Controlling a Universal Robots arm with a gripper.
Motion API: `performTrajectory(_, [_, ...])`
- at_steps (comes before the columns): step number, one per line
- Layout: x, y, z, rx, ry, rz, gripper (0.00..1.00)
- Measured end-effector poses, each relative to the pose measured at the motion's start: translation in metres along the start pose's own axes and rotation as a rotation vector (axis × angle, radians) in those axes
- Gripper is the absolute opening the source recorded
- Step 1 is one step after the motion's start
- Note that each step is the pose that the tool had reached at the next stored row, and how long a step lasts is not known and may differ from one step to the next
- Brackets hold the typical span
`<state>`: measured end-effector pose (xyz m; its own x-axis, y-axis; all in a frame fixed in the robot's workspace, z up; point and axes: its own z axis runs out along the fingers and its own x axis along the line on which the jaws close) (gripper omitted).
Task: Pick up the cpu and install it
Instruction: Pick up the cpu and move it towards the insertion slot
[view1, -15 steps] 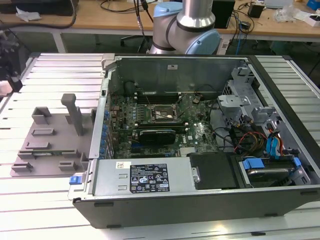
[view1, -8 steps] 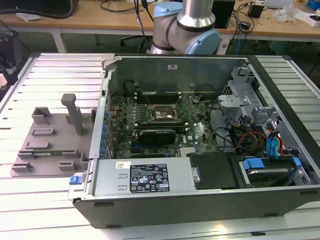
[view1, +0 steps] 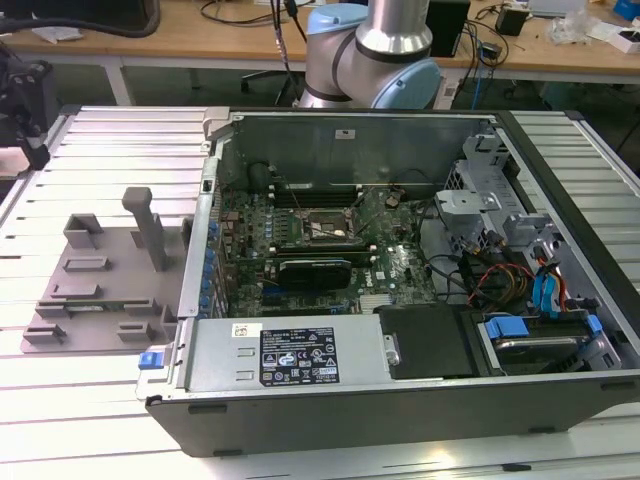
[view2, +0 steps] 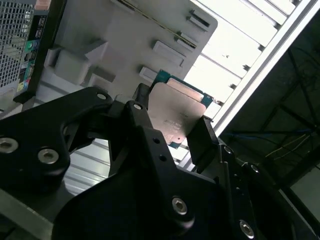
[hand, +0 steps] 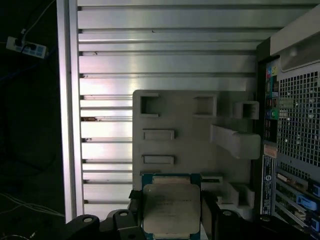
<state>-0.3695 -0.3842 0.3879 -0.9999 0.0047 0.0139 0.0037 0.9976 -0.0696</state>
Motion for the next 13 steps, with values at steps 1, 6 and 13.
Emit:
performTrajectory(1, [-0.0035,0.0000,0.0000,0.0000,0.0000,0.000,0.55])
performTrajectory(6, [-0.0250,0.0001,-0.0003,-0.0001,-0.0002,0.000,0.55])
performTrajectory(13, [-0.0475,0.0002,-0.0005,-0.0001,-0.0001,0.000,0.55])
